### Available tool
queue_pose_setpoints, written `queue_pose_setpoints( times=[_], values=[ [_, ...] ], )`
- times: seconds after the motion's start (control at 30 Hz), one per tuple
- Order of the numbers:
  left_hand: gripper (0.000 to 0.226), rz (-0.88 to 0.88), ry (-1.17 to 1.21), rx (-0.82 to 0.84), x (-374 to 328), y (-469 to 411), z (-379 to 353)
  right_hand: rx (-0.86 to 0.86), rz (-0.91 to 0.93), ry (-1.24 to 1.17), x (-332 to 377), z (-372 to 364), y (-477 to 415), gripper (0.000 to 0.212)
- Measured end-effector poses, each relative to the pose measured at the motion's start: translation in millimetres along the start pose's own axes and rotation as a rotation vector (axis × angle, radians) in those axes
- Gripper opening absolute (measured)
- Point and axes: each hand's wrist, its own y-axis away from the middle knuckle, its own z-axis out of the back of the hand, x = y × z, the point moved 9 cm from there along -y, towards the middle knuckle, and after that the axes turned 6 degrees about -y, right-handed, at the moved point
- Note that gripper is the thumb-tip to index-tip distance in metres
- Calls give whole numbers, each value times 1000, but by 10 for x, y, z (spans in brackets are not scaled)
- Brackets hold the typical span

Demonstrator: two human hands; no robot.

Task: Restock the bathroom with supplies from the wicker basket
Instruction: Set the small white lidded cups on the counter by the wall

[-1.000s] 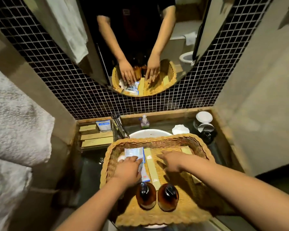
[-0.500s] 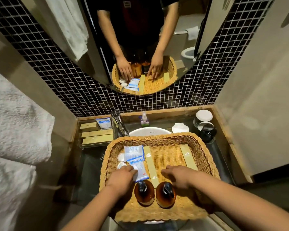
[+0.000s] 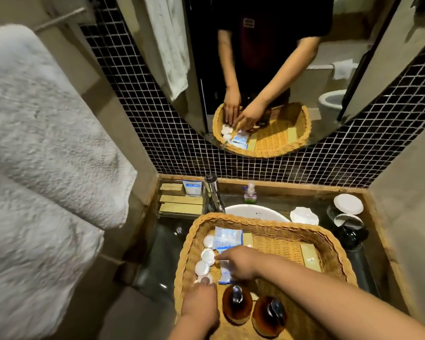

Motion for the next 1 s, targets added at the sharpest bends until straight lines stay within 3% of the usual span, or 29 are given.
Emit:
queue_pose_setpoints(
  times=[0.1, 0.2, 0.37, 0.53, 0.7, 1.0],
  values=[
    [66, 114, 41, -19, 30, -52, -78, 3, 70, 49, 183, -52, -253, 61],
    [86, 205, 98, -57, 115, -98, -130, -44, 157, 116, 307, -58, -478, 41],
    [92, 259, 135, 23, 205, -250, -202, -67, 206, 224, 321, -153, -772, 37],
    [82, 278, 213, 54, 180, -459, -209, -45, 253, 324, 306, -272, -949, 54],
    [69, 201, -52, -145, 132, -388, -84, -41, 288, 383, 252, -286, -1017, 53],
    [39, 140, 169, -220, 232, -582, -176, -46, 330, 368, 127, -275, -898, 43]
  ],
)
